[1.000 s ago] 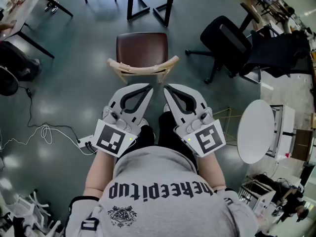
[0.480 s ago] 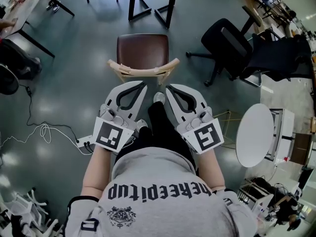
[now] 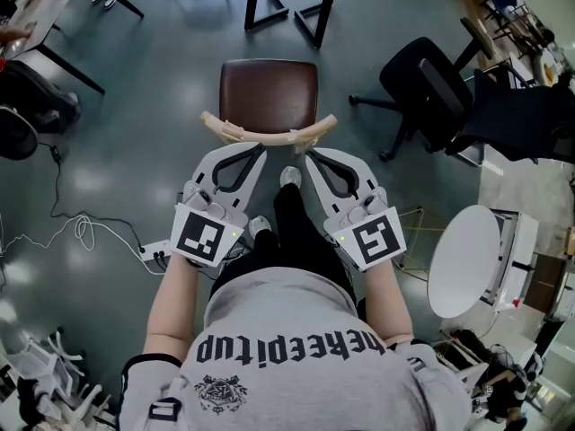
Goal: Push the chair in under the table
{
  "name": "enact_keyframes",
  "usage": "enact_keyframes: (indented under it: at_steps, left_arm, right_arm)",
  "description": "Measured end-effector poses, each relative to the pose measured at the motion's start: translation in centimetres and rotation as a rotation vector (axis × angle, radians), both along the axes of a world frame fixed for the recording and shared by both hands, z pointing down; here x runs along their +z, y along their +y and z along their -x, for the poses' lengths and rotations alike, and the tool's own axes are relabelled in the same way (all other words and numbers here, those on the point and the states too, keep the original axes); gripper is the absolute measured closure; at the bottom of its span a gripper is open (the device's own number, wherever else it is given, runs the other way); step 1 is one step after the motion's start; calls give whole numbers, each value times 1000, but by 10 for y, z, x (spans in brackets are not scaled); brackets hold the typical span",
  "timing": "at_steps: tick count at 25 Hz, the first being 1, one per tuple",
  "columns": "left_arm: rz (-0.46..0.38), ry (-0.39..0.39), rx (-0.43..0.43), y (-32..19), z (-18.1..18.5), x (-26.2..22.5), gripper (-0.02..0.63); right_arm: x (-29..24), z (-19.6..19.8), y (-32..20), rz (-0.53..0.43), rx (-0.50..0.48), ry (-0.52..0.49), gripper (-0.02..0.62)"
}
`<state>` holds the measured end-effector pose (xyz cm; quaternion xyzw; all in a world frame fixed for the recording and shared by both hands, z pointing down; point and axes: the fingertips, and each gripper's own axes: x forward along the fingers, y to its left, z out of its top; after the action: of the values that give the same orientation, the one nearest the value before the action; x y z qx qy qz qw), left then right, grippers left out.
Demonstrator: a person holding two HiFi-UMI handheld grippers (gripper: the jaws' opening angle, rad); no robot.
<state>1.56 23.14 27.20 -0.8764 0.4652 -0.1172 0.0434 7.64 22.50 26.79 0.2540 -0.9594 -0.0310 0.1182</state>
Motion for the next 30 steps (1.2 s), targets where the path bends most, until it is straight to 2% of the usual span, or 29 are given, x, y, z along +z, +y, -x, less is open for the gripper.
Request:
enact_keyframes:
  at_steps: [7,15,21,24,30]
  left_arm:
    - [48,-13,8,-32,7,21,589]
    - [116,-37,18,-60,14,54,588]
    - [171,-113,50,-69,16,87,582]
    - [206,-148,88,-73,15,103,504]
    - [256,-265,170,-74,9,137,477]
  right_arm:
    - [21,10,-34,34,-21,44,583]
    - [57,18,-59,83,-68,137,575]
    - [84,23,-69,113,-93,176,543]
    - [98,26,-73,121,-121,213,529]
    - [128,28,-75,124,-194,290,500]
